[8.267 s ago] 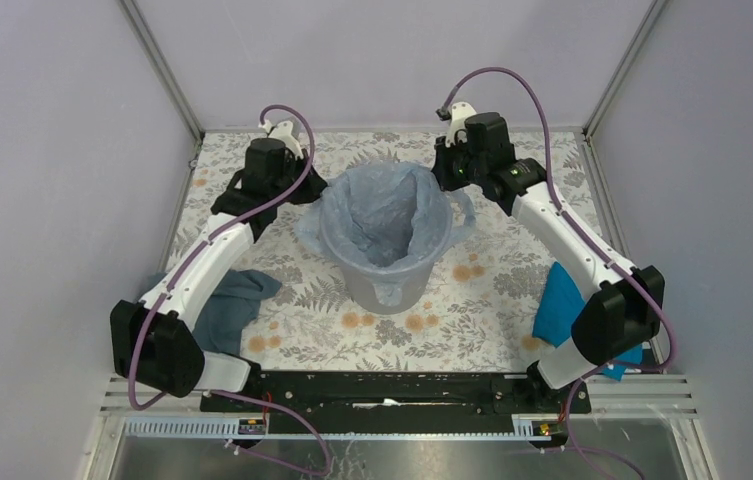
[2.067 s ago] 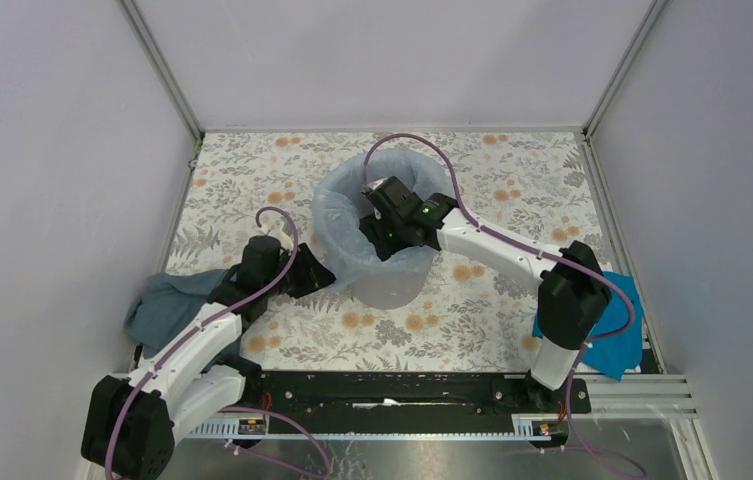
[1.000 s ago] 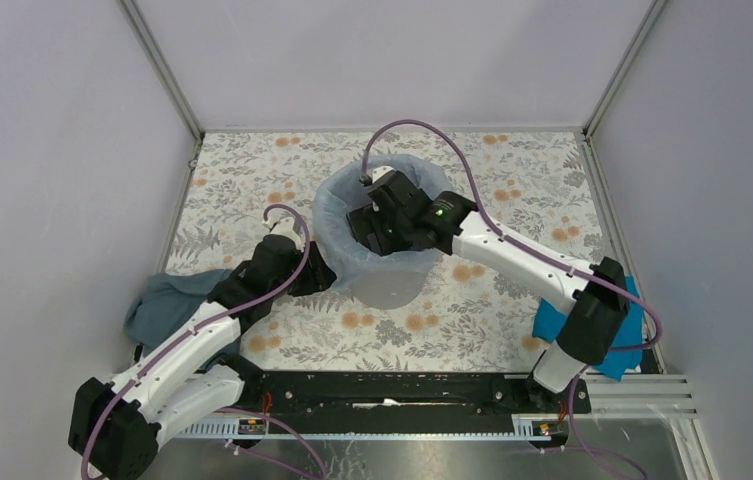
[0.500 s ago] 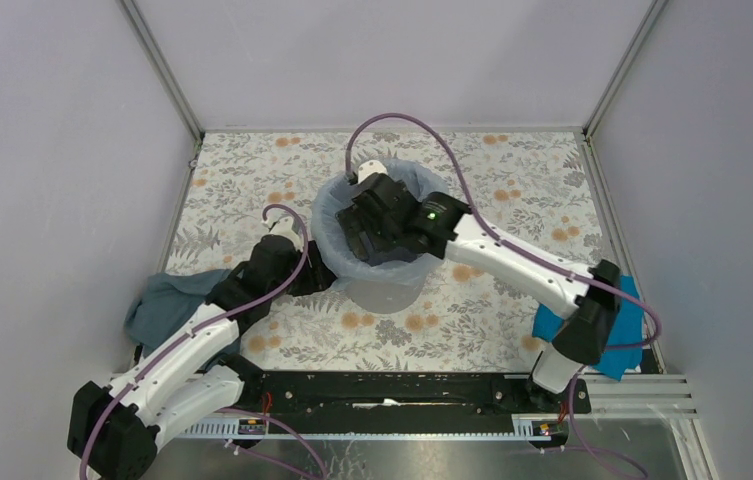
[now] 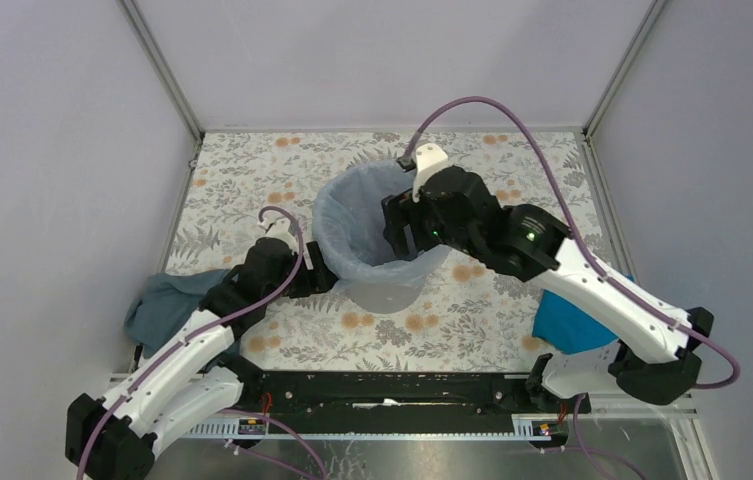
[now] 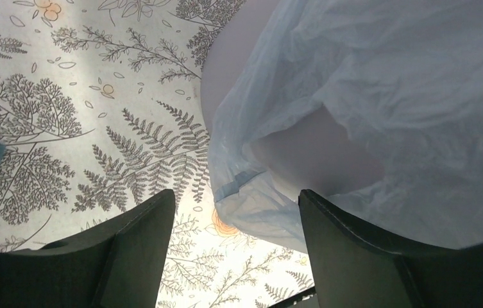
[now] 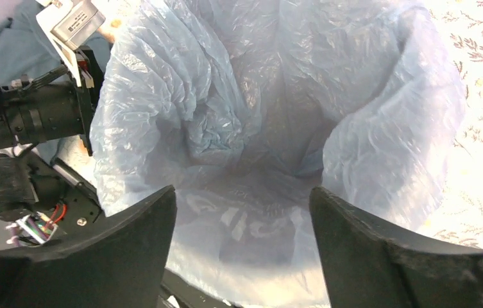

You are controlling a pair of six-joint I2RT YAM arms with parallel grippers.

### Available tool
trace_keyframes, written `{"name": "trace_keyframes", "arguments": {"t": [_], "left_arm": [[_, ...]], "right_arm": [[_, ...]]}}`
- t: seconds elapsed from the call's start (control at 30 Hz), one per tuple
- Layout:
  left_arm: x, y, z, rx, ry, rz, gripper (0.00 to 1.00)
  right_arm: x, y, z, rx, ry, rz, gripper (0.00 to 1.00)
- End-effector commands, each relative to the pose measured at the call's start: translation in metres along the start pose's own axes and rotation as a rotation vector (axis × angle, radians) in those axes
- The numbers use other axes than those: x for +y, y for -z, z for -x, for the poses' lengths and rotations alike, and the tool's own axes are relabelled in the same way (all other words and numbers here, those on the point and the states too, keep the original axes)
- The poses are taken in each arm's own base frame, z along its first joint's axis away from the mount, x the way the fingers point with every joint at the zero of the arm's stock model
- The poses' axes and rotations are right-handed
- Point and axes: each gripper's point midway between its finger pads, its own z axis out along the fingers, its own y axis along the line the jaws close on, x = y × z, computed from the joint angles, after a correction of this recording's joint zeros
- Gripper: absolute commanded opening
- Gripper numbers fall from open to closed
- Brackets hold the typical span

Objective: Put the trash bags into the trash bin

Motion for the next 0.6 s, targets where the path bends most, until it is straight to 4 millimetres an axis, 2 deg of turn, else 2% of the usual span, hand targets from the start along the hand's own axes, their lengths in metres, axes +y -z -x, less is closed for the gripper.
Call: {"name": "trace_keyframes", "arguments": {"t": [0.0,0.13,0.23,0.27,0.43,0.57], "left_arm": [[-0.016,0.02,0.022,-0.066,-0.005,-0.042,0.77],[-0.025,0.036,0.023,-0.079,0.034,-0.088,0.79],[-0.03,0.047,0.019,-0.077,0.08,-0.127,0.81],[-0.034,0.052,0.019,-0.078,0.095,-0.146,0.81],[-0.043,0.076,0.029,-0.132,0.151,-0.191,0.81],[-0.041,0.095,0.043,-0.205,0.17,-0.176,0.82]], "right_arm": [[-0.016,0.026,-0.002,-0.036,-0.025,-0.038,0.77],[-0.021,0.042,-0.017,-0.04,-0.04,-0.015,0.69],[-0.022,0.044,-0.026,-0.081,-0.089,0.005,0.63],[-0.023,0.037,-0.037,-0.079,-0.101,0.005,0.6],[-0.023,0.013,-0.058,-0.085,-0.125,0.0,0.47],[-0.027,0.007,-0.07,-0.067,-0.152,-0.023,0.42]]}}
